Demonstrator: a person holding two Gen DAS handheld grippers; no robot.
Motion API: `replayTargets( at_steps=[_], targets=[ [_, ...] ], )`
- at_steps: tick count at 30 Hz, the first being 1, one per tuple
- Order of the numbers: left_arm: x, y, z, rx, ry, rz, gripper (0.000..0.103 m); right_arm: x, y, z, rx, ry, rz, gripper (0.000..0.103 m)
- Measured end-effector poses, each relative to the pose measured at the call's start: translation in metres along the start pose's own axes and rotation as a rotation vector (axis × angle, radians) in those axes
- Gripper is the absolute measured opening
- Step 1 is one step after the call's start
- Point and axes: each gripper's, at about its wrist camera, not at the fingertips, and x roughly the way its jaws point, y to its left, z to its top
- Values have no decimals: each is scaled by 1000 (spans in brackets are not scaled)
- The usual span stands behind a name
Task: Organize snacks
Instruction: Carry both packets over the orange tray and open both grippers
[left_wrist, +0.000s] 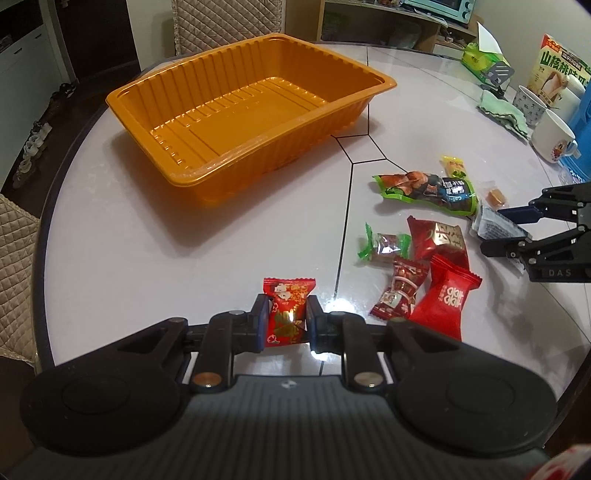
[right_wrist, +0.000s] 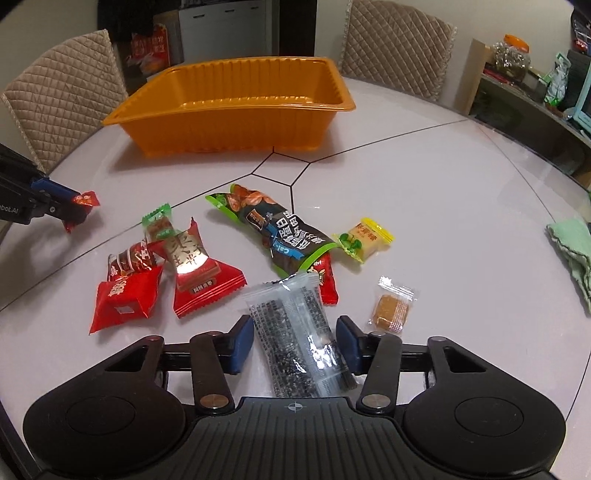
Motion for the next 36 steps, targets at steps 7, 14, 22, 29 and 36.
replayTargets(
  at_steps=[7, 14, 22, 29, 36],
  targets=[
    [-8, -3, 3, 6, -20, -9, 19, -12, 1, 0, 76, -4, 5, 38],
    [-25, -6, 15, 5, -50, -41, 19, -40, 16, 15, 200, -26, 15, 38],
    [-39, 2, 48, -16, -101, -47, 19, -49, 43, 61, 263, -59, 99, 38],
    [-34, 20, 86, -47, -152, -11, 19, -34, 52, 120, 266, -140, 155, 38],
    [-18, 43, 126, -91, -187, 20, 19, 2, 51, 185, 248, -191, 185, 38]
  ],
)
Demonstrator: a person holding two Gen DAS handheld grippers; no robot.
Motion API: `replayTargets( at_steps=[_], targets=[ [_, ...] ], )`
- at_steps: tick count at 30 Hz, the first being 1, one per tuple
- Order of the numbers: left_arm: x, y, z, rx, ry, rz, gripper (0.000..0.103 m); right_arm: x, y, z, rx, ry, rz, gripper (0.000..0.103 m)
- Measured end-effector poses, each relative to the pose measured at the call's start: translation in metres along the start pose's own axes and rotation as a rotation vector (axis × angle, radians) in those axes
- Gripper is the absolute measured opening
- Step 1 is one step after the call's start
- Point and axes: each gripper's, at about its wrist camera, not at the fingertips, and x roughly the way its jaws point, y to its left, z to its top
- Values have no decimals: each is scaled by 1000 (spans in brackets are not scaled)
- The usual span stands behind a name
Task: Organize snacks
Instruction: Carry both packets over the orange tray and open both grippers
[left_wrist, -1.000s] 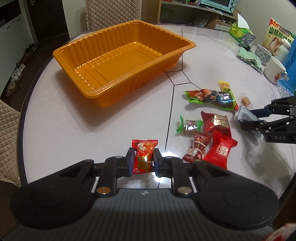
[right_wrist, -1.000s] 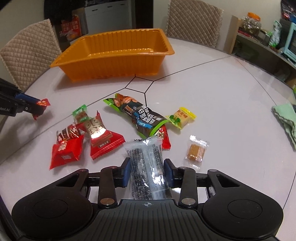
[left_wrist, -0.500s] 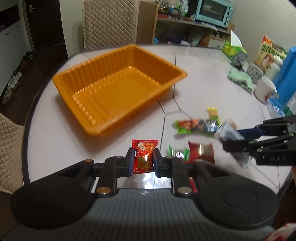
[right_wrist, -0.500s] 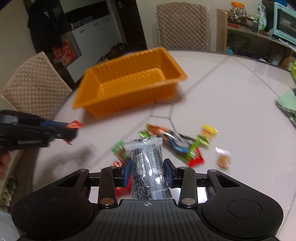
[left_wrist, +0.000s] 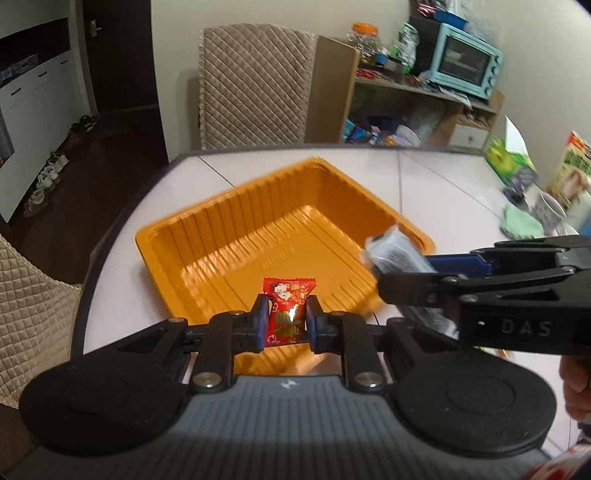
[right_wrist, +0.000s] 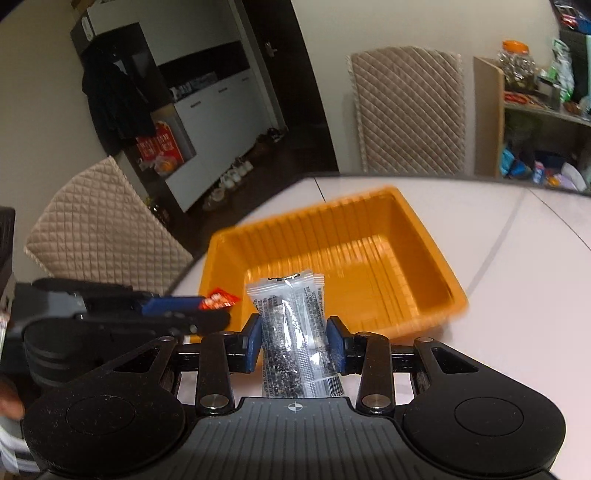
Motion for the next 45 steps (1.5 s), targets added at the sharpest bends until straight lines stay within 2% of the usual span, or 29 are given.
replayTargets(
  at_steps=[4, 9, 15, 21, 26, 28, 33, 41, 43, 45],
  targets=[
    [16, 11, 18, -19, -5, 11, 19, 27, -6, 26, -14, -10, 5, 38],
    [37, 26, 30, -51, 15, 24, 19, 60, -16, 42, -23, -12, 10, 38],
    [58, 39, 33, -71, 52, 34, 19, 97, -28, 48, -47, 27, -8, 38],
    [76, 44, 29, -83, 88, 34, 19, 118, -33, 39, -59, 75, -28, 38],
    [83, 45, 29, -91, 101, 31, 19, 128, -42, 33, -65, 98, -30, 40],
    [84, 45, 29, -95, 105, 28, 19, 131, -44, 33, -56, 114, -24, 45],
    [86, 43, 29, -98, 110, 23, 19, 131, -50, 34, -45, 103, -33, 51],
    [84, 41, 31, -95, 87, 23, 19, 122, -54, 32, -23, 95, -51, 52],
    [82, 40, 32, -95, 75, 20, 21, 117, -55, 31, -17, 90, -56, 52],
    [79, 40, 34, -95, 67, 20, 29, 112, -55, 32, -12, 83, -58, 53]
  ],
)
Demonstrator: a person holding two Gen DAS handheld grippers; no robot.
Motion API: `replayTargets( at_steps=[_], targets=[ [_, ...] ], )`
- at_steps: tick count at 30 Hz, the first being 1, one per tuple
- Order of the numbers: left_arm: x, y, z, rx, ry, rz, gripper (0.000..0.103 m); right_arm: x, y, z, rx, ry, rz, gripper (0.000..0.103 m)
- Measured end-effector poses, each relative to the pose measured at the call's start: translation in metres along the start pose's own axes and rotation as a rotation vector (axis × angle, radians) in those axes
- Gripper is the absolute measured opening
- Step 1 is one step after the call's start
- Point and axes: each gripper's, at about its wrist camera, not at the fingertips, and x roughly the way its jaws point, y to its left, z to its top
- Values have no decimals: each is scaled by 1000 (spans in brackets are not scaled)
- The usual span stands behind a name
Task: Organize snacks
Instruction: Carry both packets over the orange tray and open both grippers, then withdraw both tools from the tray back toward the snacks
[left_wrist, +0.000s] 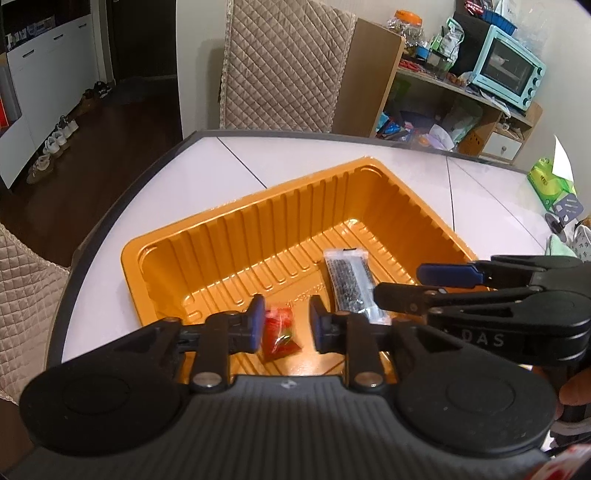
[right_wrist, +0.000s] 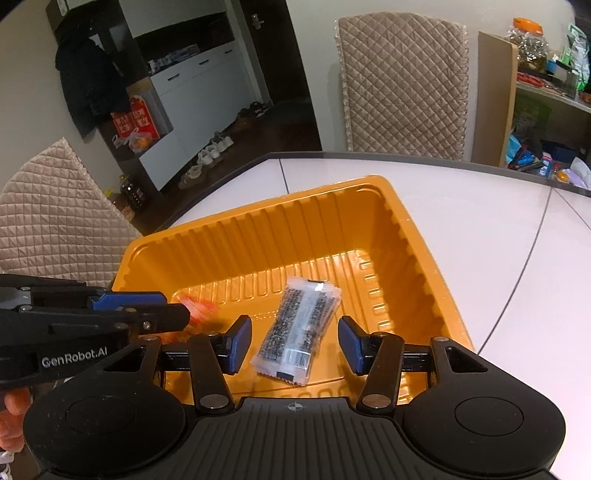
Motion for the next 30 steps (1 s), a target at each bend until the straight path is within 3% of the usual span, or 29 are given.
replayTargets(
  at_steps=[14, 22, 30],
  targets=[
    [-53, -1, -28, 8, -32, -33, 36, -72, 6, -29, 80, -93, 11, 64],
    [-96, -8, -58, 28, -42, -66, 37, -129, 16, -64, 157, -146, 26, 71],
    [-130, -19, -96, 64, -40, -95, 39, -183, 29, -111, 201, -163, -17, 73]
  ],
)
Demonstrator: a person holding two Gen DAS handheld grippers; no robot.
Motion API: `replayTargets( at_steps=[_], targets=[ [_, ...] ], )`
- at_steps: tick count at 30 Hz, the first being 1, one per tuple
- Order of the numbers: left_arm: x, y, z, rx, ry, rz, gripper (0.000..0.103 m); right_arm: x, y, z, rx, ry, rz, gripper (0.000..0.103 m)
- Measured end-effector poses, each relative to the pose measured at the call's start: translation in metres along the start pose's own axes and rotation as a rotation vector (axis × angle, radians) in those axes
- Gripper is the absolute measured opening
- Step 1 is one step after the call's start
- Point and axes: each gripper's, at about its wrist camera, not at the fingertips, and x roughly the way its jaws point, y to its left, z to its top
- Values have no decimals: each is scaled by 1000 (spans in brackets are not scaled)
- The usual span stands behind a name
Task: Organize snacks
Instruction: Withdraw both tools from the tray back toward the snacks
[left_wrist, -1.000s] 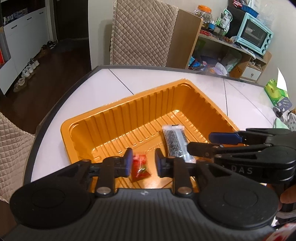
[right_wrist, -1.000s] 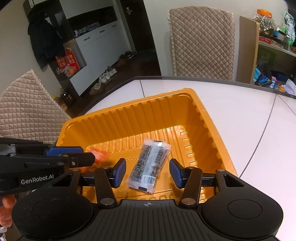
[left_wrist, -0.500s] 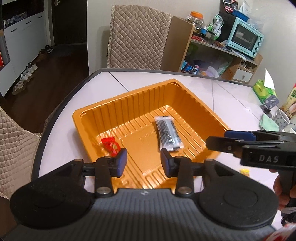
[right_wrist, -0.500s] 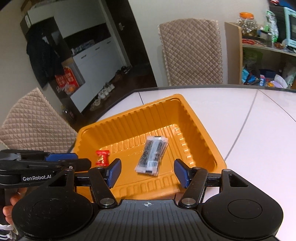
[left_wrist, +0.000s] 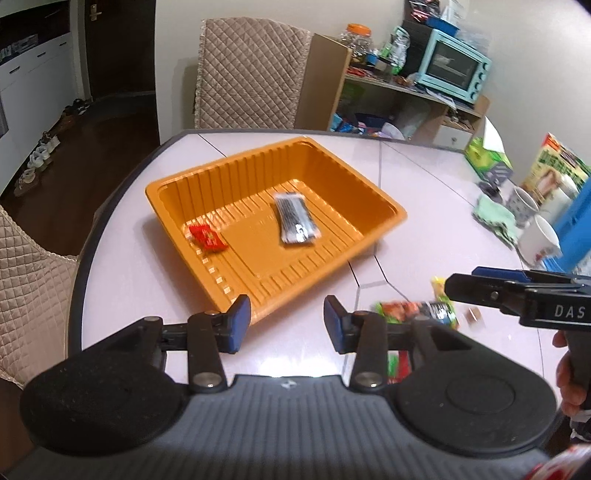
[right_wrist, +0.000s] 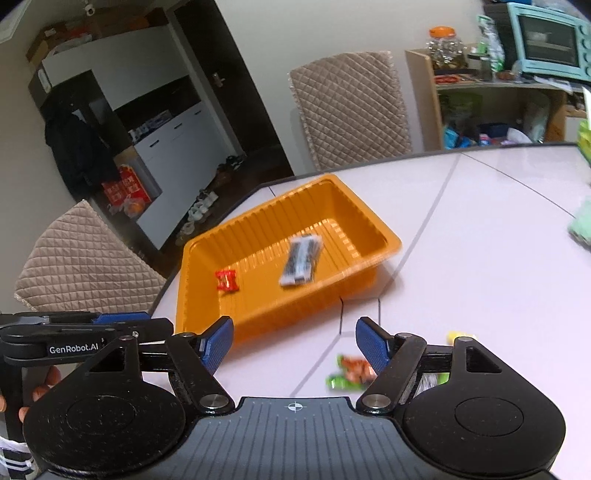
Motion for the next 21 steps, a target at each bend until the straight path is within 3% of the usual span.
replayTargets(
  at_steps=[12, 21],
  targets=[
    [-19, -26, -54, 49, 70, -35, 39, -66, 3, -65, 37, 18, -90, 73],
    [-17, -46, -77, 99, 116, -67, 40, -81, -3, -99, 128, 50, -132, 73]
  ],
)
